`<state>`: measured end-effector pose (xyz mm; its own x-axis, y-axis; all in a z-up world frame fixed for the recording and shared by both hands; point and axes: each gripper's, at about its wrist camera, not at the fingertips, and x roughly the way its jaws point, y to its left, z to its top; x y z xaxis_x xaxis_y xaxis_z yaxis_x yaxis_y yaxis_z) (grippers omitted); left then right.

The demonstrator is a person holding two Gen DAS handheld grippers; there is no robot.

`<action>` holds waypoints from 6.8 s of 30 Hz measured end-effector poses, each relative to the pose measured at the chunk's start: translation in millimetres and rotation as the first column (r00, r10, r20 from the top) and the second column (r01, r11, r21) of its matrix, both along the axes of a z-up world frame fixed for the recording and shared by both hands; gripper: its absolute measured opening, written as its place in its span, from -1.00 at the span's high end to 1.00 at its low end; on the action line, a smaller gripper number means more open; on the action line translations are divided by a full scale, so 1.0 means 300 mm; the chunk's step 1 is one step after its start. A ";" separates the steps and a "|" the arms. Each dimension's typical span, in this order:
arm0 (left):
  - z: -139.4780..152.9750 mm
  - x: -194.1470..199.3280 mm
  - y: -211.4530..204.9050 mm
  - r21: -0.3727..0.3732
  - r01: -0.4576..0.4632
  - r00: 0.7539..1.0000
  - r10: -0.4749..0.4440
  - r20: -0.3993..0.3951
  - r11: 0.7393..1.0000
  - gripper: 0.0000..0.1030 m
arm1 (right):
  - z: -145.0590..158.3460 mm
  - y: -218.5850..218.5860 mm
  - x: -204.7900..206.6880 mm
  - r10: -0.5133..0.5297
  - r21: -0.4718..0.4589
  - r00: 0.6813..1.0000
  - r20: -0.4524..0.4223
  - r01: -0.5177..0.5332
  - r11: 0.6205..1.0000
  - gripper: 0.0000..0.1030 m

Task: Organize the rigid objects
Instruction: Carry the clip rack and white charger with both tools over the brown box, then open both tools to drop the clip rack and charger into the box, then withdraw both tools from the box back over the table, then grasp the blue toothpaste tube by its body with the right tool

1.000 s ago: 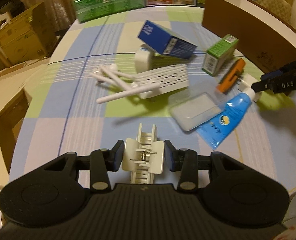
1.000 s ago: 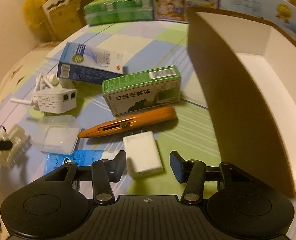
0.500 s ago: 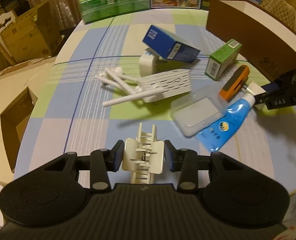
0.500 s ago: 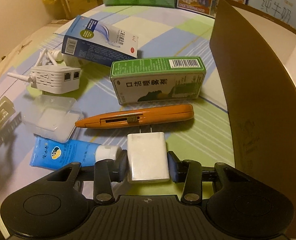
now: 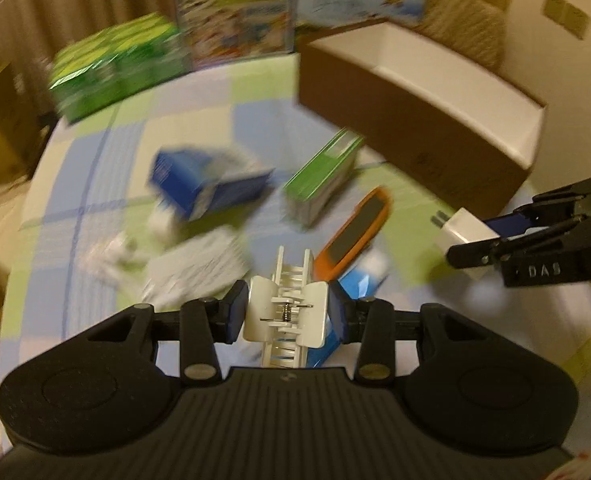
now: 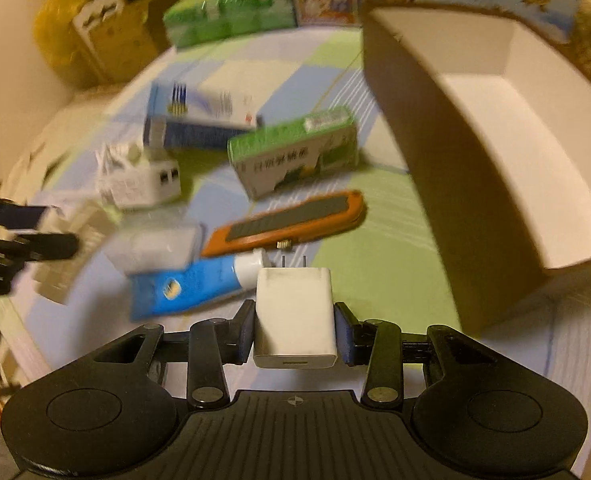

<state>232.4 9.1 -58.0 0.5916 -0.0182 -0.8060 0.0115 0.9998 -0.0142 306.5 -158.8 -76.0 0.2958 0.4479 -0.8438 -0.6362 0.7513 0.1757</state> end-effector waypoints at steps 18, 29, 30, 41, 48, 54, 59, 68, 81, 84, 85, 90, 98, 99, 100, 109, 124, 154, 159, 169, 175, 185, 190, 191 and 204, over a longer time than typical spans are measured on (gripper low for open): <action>0.183 0.546 -0.387 -0.021 0.266 0.952 -0.259 0.164 0.964 0.27 | 0.268 -0.275 0.251 -0.286 0.109 0.944 0.165 0.271 0.956 0.27; 0.065 0.787 -0.586 -0.007 0.303 0.951 -0.302 0.065 0.953 0.27 | 0.194 -0.442 0.512 -0.291 0.022 0.946 0.143 0.291 0.957 0.27; 0.050 0.803 -0.593 -0.008 0.301 0.952 -0.300 0.053 0.953 0.27 | 0.180 -0.448 0.533 -0.286 0.010 0.948 0.138 0.287 0.958 0.27; -0.128 0.936 -0.609 -0.031 0.247 0.961 -0.249 -0.121 0.968 0.27 | 0.031 -0.428 0.694 -0.157 -0.142 0.986 0.052 0.163 0.976 0.27; -0.201 0.964 -0.616 -0.049 0.250 0.946 -0.254 -0.200 0.967 0.28 | -0.039 -0.413 0.733 -0.128 -0.218 0.992 0.007 0.126 0.968 0.27; -0.182 0.972 -0.608 -0.037 0.247 0.949 -0.249 -0.195 0.968 -0.02 | -0.057 -0.400 0.728 -0.111 -0.273 0.994 0.010 0.110 0.956 0.13; -0.145 0.963 -0.596 -0.040 0.241 0.954 -0.244 -0.173 0.970 -0.11 | -0.034 -0.425 0.724 -0.151 -0.225 0.988 0.005 0.149 0.963 -0.08; -0.092 0.941 -0.590 -0.032 0.235 0.961 -0.237 -0.145 0.971 -0.11 | 0.009 -0.409 0.693 -0.160 -0.201 0.987 0.032 0.163 0.966 -0.15; -0.021 0.869 -0.573 -0.027 0.218 0.972 -0.220 -0.085 0.976 -0.11 | 0.070 -0.418 0.629 -0.182 -0.161 0.980 0.082 0.194 0.968 -0.16; 0.003 0.844 -0.565 -0.026 0.213 0.974 -0.214 -0.068 0.977 -0.11 | 0.091 -0.431 0.610 -0.200 -0.141 0.976 0.092 0.211 0.967 -0.17; 0.013 0.836 -0.560 -0.028 0.211 0.975 -0.212 -0.061 0.977 -0.11 | 0.101 -0.435 0.603 -0.206 -0.131 0.974 0.098 0.218 0.967 -0.17; 0.088 0.785 -0.529 -0.035 0.206 0.979 -0.206 -0.005 0.978 -0.11 | 0.174 -0.471 0.555 -0.267 -0.048 0.952 0.149 0.277 0.960 -0.17; 0.223 0.649 -0.452 -0.055 0.208 0.976 -0.203 0.083 0.977 -0.11 | 0.309 -0.535 0.415 -0.368 0.105 0.907 0.206 0.354 0.929 -0.17; 0.236 0.627 -0.440 -0.062 0.212 0.974 -0.206 0.093 0.975 -0.11 | 0.321 -0.537 0.394 -0.374 0.119 0.904 0.209 0.356 0.927 -0.17; 0.250 0.602 -0.425 -0.069 0.216 0.973 -0.209 0.103 0.974 -0.11 | 0.332 -0.536 0.370 -0.379 0.136 0.901 0.211 0.357 0.924 -0.17; 0.299 0.381 -0.279 -0.084 0.222 0.968 -0.210 0.137 0.971 -0.11 | 0.389 -0.471 0.127 -0.354 0.224 0.907 0.230 0.304 0.926 -0.17; 0.213 0.112 0.068 -0.073 0.071 0.997 -0.068 0.038 0.995 -0.11 | 0.309 -0.225 -0.087 -0.257 0.253 0.961 0.104 0.224 0.941 -0.17; -0.029 -0.098 0.368 -0.034 -0.169 0.979 0.164 -0.118 0.985 -0.08 | -0.042 0.093 0.011 -0.168 0.011 0.986 0.000 0.168 0.986 -0.17; -0.050 -0.111 0.407 -0.032 -0.215 0.968 0.209 -0.138 0.976 -0.07 | -0.075 0.124 0.018 -0.180 0.010 0.979 -0.095 0.182 0.983 -0.17; -0.065 -0.141 0.452 -0.034 -0.249 0.959 0.242 -0.149 0.968 -0.07 | -0.187 0.216 0.007 -0.313 0.018 0.913 -0.261 0.329 0.944 0.11; -0.074 -0.166 0.481 -0.037 -0.263 0.954 0.255 -0.157 0.964 -0.07 | -0.218 0.228 0.023 -0.405 0.018 0.872 -0.275 0.426 0.904 0.48; -0.088 -0.161 0.471 -0.053 -0.230 0.962 0.219 -0.162 0.972 -0.07 | -0.197 0.110 -0.023 -0.490 -0.059 0.847 -0.208 0.489 0.870 0.75; -0.098 -0.160 0.459 -0.056 -0.221 0.963 0.209 -0.168 0.974 -0.07 | -0.170 0.018 -0.049 -0.458 -0.057 0.871 -0.178 0.455 0.889 0.74; -0.100 -0.161 0.459 -0.056 -0.223 0.963 0.210 -0.169 0.973 -0.07 | -0.158 0.013 -0.049 -0.447 -0.042 0.878 -0.171 0.447 0.894 0.73; -0.093 -0.222 0.491 -0.045 -0.276 0.949 0.265 -0.170 0.960 -0.07 | -0.227 0.174 0.012 -0.550 -0.002 0.808 -0.212 0.562 0.827 0.07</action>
